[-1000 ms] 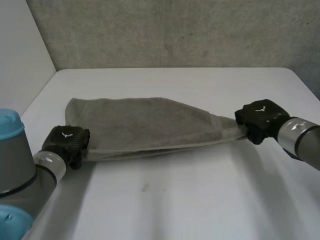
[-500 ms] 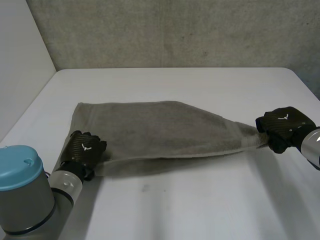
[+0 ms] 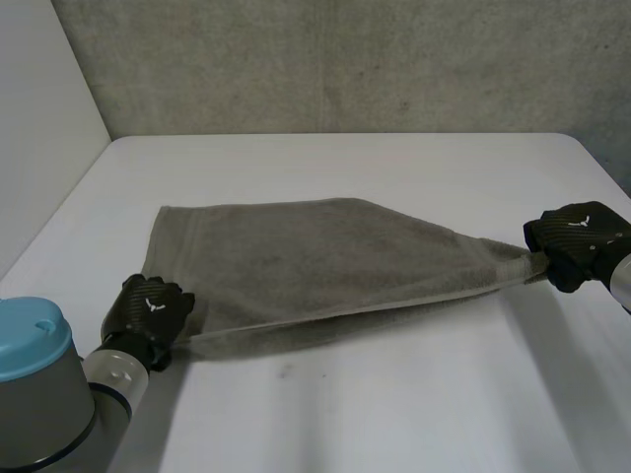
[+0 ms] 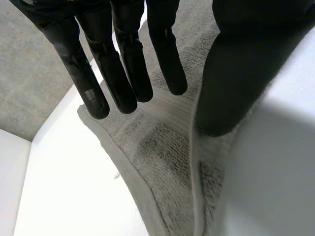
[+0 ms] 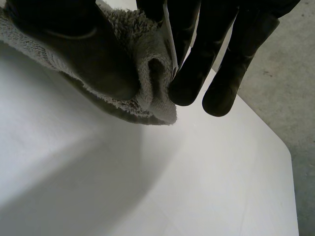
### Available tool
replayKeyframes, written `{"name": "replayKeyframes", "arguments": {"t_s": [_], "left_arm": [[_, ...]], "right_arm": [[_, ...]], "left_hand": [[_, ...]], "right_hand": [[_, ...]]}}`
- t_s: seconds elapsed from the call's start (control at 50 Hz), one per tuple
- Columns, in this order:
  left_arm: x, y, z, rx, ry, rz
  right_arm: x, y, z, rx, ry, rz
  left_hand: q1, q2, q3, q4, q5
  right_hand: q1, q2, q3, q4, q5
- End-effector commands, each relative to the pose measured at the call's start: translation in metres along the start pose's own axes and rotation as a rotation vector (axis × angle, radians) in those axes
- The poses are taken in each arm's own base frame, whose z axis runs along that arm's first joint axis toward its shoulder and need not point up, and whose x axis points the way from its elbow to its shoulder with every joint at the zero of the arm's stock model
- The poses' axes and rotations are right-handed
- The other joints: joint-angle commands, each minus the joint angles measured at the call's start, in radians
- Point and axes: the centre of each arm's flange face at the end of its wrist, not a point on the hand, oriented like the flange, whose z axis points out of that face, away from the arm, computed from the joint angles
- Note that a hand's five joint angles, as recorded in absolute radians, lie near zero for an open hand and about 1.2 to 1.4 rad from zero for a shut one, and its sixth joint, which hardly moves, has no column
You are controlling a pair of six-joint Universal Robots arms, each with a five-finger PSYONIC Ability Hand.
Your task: Fold the towel.
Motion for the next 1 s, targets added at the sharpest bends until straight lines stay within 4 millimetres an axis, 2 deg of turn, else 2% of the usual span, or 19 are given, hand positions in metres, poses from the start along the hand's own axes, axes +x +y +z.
{"name": "replayKeyframes", "arguments": {"t_s": [0.02,0.14,0.24,0.28,0.4,0.44,0.6,0.66,0.72,0.76,0.78,0.82,0.84,0.86,0.88,0.92,0.94,0.98,1.0], "left_arm": [[0.004,0.003,-0.006,-0.013,0.016,0.005],[-0.002,-0.002,-0.014,0.003,-0.001,0.003],[-0.023,-0.027,-0.029,0.082,-0.062,-0.013],[-0.048,-0.049,-0.042,0.145,-0.137,-0.028],[-0.082,-0.082,-0.073,0.222,-0.216,-0.043],[-0.098,-0.102,-0.092,0.261,-0.244,-0.05],[-0.124,-0.136,-0.111,0.316,-0.286,-0.081],[-0.129,-0.14,-0.111,0.328,-0.297,-0.094],[-0.134,-0.146,-0.106,0.338,-0.303,-0.109],[-0.134,-0.145,-0.087,0.301,-0.282,-0.109],[-0.134,-0.145,-0.087,0.3,-0.282,-0.109],[-0.129,-0.137,-0.059,0.234,-0.243,-0.106],[-0.129,-0.137,-0.059,0.234,-0.243,-0.106],[-0.126,-0.133,-0.043,0.199,-0.221,-0.105],[-0.125,-0.133,-0.042,0.199,-0.221,-0.105],[-0.119,-0.126,-0.011,0.144,-0.182,-0.102],[-0.119,-0.126,-0.011,0.144,-0.182,-0.102],[-0.111,-0.124,0.018,0.116,-0.152,-0.096],[-0.111,-0.124,0.018,0.116,-0.152,-0.096]], "right_arm": [[0.001,0.001,0.0,-0.004,0.0,0.007],[-0.003,0.003,-0.002,-0.014,-0.015,0.015],[0.001,-0.002,-0.004,-0.018,-0.006,0.006],[0.009,-0.021,-0.019,0.001,0.008,0.0],[0.02,-0.056,-0.048,0.041,0.011,-0.008],[0.03,-0.083,-0.066,0.088,0.019,-0.022],[0.051,-0.134,-0.108,0.19,0.042,-0.048],[0.053,-0.139,-0.111,0.198,0.046,-0.052],[0.055,-0.142,-0.114,0.189,0.043,-0.052],[0.054,-0.134,-0.102,0.14,-0.001,-0.032],[0.054,-0.134,-0.102,0.14,-0.001,-0.031],[0.052,-0.118,-0.078,0.062,-0.052,-0.008],[0.052,-0.118,-0.078,0.062,-0.052,-0.008],[0.05,-0.111,-0.067,0.033,-0.075,-0.007],[0.05,-0.111,-0.067,0.032,-0.075,-0.007],[0.046,-0.103,-0.048,-0.005,-0.108,-0.022],[0.046,-0.103,-0.048,-0.005,-0.108,-0.022],[0.038,-0.1,-0.026,-0.034,-0.13,-0.034],[0.038,-0.1,-0.026,-0.034,-0.13,-0.034]], "left_hand": [[0.439,0.443,0.443,0.443,0.445],[0.515,0.519,0.519,0.519,0.521],[0.515,0.519,0.519,0.519,0.521],[0.515,0.519,0.519,0.519,0.521],[0.515,0.519,0.519,0.519,0.521],[0.515,0.519,0.519,0.519,0.521],[0.515,0.519,0.519,0.519,0.521],[0.515,0.519,0.519,0.519,0.521],[0.515,0.519,0.519,0.519,0.521],[0.515,0.519,0.519,0.519,0.521],[0.515,0.519,0.519,0.519,0.521],[0.515,0.519,0.519,0.519,0.521],[0.515,0.519,0.519,0.519,0.521],[0.515,0.519,0.519,0.519,0.521],[0.515,0.519,0.519,0.519,0.521],[0.515,0.519,0.519,0.519,0.521],[0.515,0.519,0.519,0.519,0.521],[0.515,0.519,0.519,0.519,0.521],[0.515,0.519,0.519,0.519,0.521]], "right_hand": [[0.062,0.098,0.06,0.05,0.066],[0.062,0.098,0.06,0.05,0.066],[0.062,0.098,0.06,0.05,0.066],[0.062,0.098,0.06,0.05,0.066],[0.062,0.098,0.06,0.05,0.066],[0.062,0.098,0.06,0.05,0.066],[0.062,0.098,0.06,0.05,0.066],[0.062,0.098,0.06,0.05,0.066],[0.062,0.098,0.06,0.05,0.066],[0.062,0.098,0.06,0.05,0.066],[0.062,0.098,0.06,0.05,0.066],[0.062,0.098,0.06,0.05,0.066],[0.062,0.098,0.06,0.05,0.066],[0.062,0.098,0.06,0.05,0.066],[0.062,0.098,0.06,0.05,0.066],[0.062,0.098,0.06,0.05,0.066],[0.062,0.098,0.06,0.05,0.066],[0.062,0.098,0.06,0.05,0.066],[0.062,0.098,0.06,0.05,0.066]]}}
